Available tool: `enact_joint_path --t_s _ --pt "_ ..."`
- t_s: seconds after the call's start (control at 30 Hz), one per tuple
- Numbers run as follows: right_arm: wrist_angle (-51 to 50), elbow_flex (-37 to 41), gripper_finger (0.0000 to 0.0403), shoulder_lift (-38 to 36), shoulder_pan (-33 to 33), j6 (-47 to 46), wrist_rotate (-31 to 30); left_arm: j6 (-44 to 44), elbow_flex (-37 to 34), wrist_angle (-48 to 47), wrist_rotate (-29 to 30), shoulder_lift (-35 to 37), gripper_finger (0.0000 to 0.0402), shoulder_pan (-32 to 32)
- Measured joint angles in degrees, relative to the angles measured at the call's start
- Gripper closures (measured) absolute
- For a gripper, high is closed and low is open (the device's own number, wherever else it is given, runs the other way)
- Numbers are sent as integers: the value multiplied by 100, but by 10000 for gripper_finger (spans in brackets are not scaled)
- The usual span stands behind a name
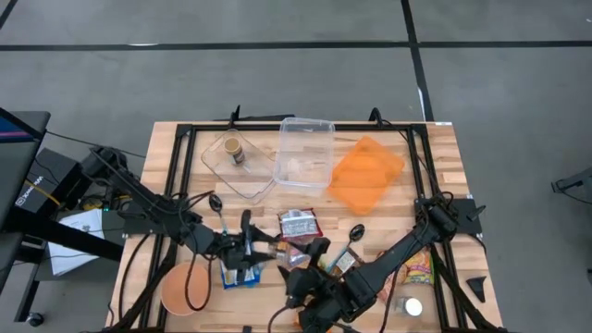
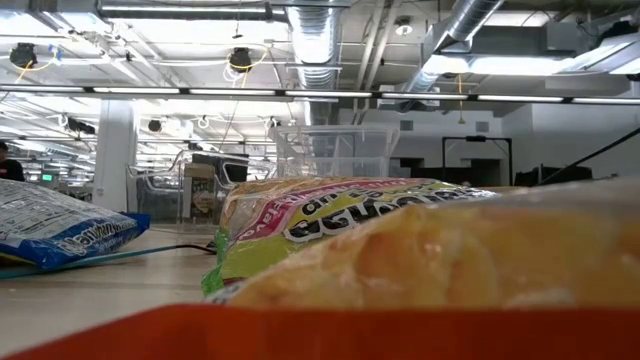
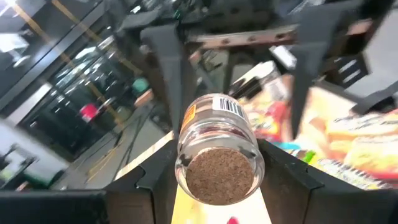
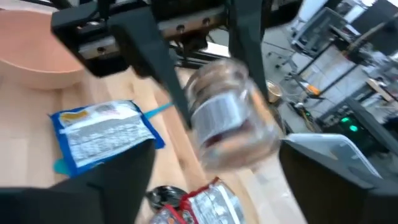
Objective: Pick & Place Food Item
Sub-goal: Put the brown seasoning bottle into the transparent bin
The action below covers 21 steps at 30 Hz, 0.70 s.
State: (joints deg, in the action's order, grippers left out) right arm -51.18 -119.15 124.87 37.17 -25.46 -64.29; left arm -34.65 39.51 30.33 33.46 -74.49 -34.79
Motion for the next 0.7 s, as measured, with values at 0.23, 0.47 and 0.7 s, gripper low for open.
enact_joint_path --t_s 0.23,0.47,0.7 --pt "-1623 0 11 1 39 -1668 -33 524 0 -1357 1109 924 228 15" --pt "-3663 0 38 1 319 -3901 -9 771 20 -2303 2496 1690 228 108" --pt "-3886 59 49 -33 441 -4270 -4 558 675 -2639 2539 1830 228 917"
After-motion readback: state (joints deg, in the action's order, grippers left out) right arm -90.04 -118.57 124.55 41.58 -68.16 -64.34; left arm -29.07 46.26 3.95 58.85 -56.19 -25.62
